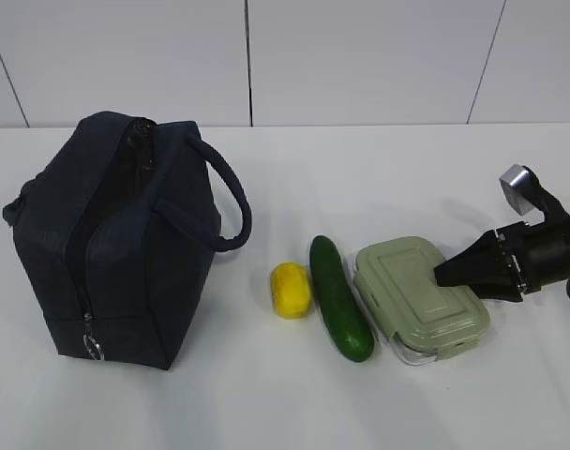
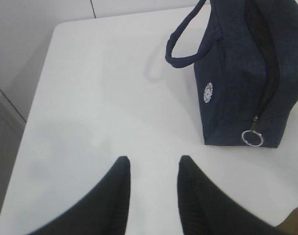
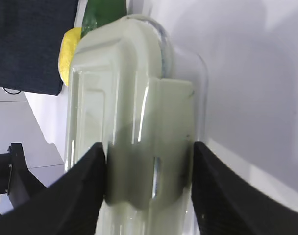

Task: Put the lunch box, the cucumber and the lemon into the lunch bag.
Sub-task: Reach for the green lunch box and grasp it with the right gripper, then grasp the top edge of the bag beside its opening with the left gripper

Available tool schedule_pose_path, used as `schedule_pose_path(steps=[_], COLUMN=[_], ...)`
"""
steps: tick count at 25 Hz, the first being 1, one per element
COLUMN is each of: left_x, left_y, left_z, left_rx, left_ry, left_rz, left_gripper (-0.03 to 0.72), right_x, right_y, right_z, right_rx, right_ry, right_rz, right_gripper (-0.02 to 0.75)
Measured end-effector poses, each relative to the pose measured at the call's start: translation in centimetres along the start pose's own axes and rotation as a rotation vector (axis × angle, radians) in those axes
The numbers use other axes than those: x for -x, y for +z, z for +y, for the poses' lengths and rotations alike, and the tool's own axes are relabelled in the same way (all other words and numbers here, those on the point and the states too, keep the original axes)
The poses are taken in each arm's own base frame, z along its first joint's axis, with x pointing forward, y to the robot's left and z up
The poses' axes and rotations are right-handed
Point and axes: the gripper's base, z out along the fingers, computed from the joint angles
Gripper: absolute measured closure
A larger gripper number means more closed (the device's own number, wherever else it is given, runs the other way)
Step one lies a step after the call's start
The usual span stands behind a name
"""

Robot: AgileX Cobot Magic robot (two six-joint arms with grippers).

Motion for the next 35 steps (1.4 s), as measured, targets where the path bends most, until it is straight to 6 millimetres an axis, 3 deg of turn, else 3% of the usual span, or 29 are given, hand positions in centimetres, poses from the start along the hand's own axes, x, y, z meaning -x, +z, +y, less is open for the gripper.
schedule_pose_path(steps=[7,16,23,28,35], left_x=[4.3,8.8,11.0,11.9,10.8], left_y=[6.5,13.0,18.4,20.7,23.6], left_z=[-0.9,-1.4,-1.3,-1.5,-2.2], left_rx=[-0.158,-0.269,-0.313,-0.358,-0.391], left_ry=[-0.076,-0.078,-0.077,-0.088,-0.074], left_rz=[0.265,0.423,0.583,0.598,0.653], left_gripper=[0.452,0.442,0.336,0.305,0.303], right_x=[0.0,0.0,0.0,0.0,0.0], right_y=[0.0,0.0,0.0,0.0,0.0], right_z=[0.0,0.0,0.0,0.0,0.0], right_rx=[0.000,0.002,0.002,0.002,0.004], right_ry=[0.000,0.001,0.005,0.015,0.018], right_rz=[0.000,-0.001,-0.001,-0.001,-0.001], right_gripper=[0.332,0.333,0.333,0.335,0.337])
